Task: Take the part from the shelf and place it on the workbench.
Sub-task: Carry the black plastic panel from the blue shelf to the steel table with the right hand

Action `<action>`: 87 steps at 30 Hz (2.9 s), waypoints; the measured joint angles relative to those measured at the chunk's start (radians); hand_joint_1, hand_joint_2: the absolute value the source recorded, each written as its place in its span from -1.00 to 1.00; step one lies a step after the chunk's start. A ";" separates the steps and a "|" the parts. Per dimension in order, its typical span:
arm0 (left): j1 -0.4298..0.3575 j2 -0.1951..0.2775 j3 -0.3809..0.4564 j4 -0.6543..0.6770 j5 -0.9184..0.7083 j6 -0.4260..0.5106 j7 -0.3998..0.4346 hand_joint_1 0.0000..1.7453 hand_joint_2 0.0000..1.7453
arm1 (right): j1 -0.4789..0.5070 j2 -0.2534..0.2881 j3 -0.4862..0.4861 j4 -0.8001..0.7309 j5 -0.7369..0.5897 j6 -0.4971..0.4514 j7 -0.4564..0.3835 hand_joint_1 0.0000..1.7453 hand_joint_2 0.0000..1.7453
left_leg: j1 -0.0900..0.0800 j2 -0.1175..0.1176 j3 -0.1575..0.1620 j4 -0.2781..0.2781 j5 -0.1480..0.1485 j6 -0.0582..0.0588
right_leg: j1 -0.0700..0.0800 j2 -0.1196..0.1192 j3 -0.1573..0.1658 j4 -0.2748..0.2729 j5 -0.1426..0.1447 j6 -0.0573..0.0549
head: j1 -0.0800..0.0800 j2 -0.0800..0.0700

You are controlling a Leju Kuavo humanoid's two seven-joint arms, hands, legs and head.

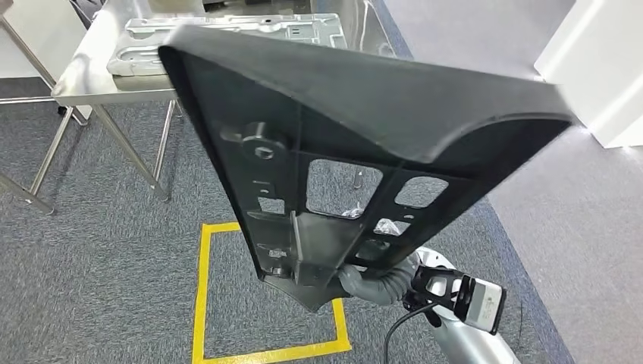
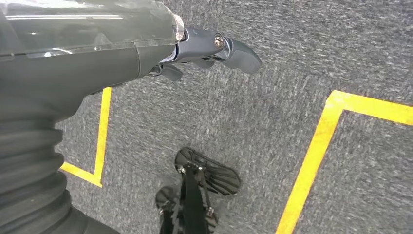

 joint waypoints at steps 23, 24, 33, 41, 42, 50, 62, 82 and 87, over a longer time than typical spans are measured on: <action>0.003 0.001 0.000 0.000 0.000 0.000 -0.005 -1.00 1.00 | 0.003 -0.004 -0.004 0.013 -0.032 0.011 -0.011 1.00 1.00 | -0.007 0.011 -0.026 0.027 0.019 -0.035 | 0.004 -0.002 0.133 -0.206 0.076 -0.033 | 0.000 0.000; 0.003 0.001 0.000 0.000 0.000 0.000 -0.005 -1.00 1.00 | 0.002 -0.004 -0.004 0.014 -0.034 0.012 -0.011 1.00 1.00 | -0.010 0.011 -0.022 0.017 0.012 -0.030 | 0.005 -0.002 0.133 -0.207 0.072 -0.028 | 0.000 0.000; 0.004 0.000 0.000 0.000 -0.001 -0.001 -0.006 -1.00 1.00 | -0.006 -0.005 -0.007 0.018 -0.054 0.016 -0.011 1.00 1.00 | -0.001 0.006 0.018 -0.001 -0.016 0.002 | -0.007 -0.001 -0.058 0.093 -0.012 0.011 | 0.000 0.000; 0.001 0.000 0.000 0.000 0.001 -0.001 -0.009 -1.00 1.00 | -0.001 -0.006 -0.008 0.018 -0.058 0.016 -0.012 1.00 1.00 | -0.004 0.000 0.064 -0.007 -0.065 -0.033 | -0.002 0.003 0.038 -0.189 0.145 -0.020 | 0.000 0.000; 0.001 0.000 0.000 0.000 0.001 -0.001 -0.009 -1.00 1.00 | -0.001 -0.006 -0.008 0.017 -0.058 0.016 -0.012 1.00 1.00 | -0.003 0.002 0.068 -0.001 -0.072 -0.039 | -0.003 0.004 0.046 -0.194 0.142 -0.027 | 0.000 0.000; 0.008 0.000 0.000 0.000 0.002 -0.002 -0.012 -1.00 1.00 | 0.007 0.000 -0.007 0.016 0.004 -0.003 -0.006 1.00 1.00 | -0.001 0.014 -0.102 0.225 -0.079 -0.050 | -0.001 -0.030 0.112 -0.205 0.095 -0.045 | 0.000 0.000; -0.001 -0.001 0.000 0.000 0.002 -0.003 -0.016 -1.00 1.00 | 0.012 0.015 -0.006 -0.011 0.022 -0.018 0.024 1.00 1.00 | -0.010 -0.001 -0.011 0.013 -0.004 0.012 | 0.000 -0.009 0.005 0.057 -0.054 0.005 | 0.000 0.000; 0.000 -0.005 0.000 0.000 0.000 -0.003 -0.015 -1.00 1.00 | 0.029 0.016 -0.008 -0.029 -0.012 0.006 0.020 1.00 1.00 | -0.001 0.013 -0.070 0.126 -0.013 -0.052 | 0.000 -0.005 0.146 -0.212 0.071 -0.043 | 0.000 0.000; -0.001 -0.004 0.000 0.000 0.001 -0.003 -0.015 -1.00 1.00 | 0.031 0.020 -0.011 -0.040 -0.016 0.012 0.020 1.00 1.00 | -0.008 0.012 -0.018 0.012 0.004 -0.016 | 0.006 -0.007 0.163 -0.211 0.055 -0.018 | 0.000 0.000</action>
